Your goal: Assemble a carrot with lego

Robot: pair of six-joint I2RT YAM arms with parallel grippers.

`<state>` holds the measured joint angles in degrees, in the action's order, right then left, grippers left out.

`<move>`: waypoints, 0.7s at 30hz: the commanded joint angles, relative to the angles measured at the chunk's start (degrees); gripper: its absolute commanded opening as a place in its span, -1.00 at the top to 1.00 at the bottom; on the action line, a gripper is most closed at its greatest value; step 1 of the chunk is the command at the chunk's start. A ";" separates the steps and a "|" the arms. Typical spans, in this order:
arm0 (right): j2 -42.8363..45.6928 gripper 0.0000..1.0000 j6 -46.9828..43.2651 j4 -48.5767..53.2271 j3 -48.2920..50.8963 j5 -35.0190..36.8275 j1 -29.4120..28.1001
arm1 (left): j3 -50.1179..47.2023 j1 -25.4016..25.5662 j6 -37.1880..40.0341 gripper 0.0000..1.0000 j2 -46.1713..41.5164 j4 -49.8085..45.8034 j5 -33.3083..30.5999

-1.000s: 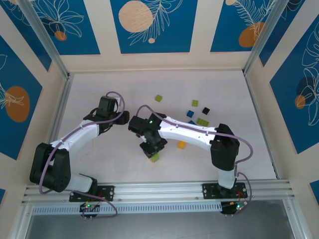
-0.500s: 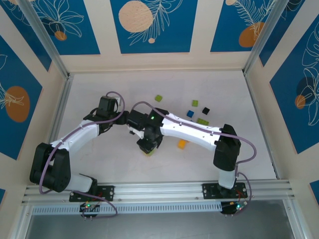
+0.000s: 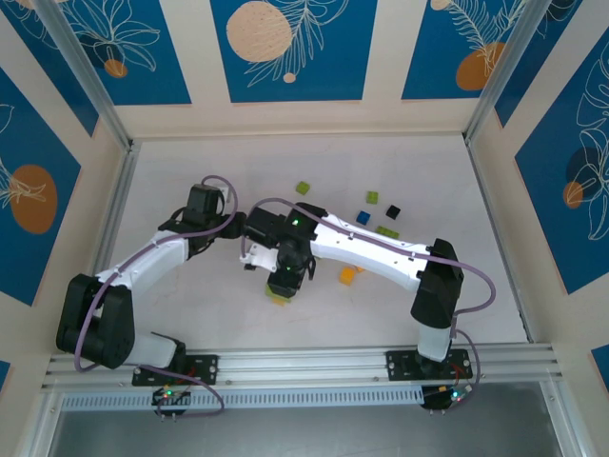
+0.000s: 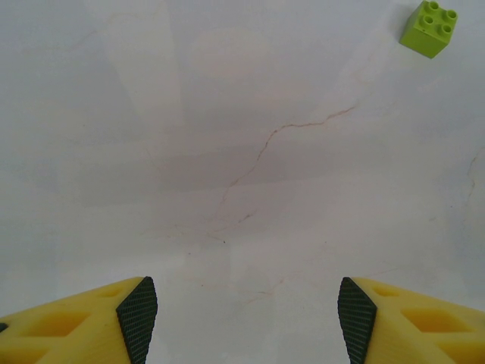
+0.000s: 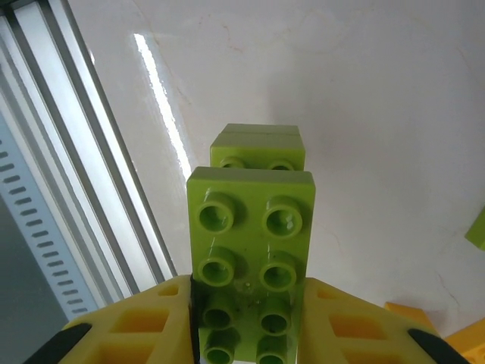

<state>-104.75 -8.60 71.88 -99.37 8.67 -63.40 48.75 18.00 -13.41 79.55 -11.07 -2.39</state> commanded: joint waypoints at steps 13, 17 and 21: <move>-5.59 0.35 -10.27 4.81 0.91 -1.28 -2.08 | -1.55 -1.30 0.05 -0.35 -1.52 2.60 2.39; -5.33 0.34 -10.65 4.46 1.70 -1.09 -2.01 | -1.82 -1.26 0.14 -0.35 -1.59 2.94 2.72; -5.17 0.29 -10.72 4.23 2.18 -1.02 -2.04 | -1.82 -1.30 0.23 -0.35 -1.38 3.14 3.00</move>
<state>-110.80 -10.98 73.08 -97.97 8.62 -65.14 47.59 17.67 -13.41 79.55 -8.95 -0.78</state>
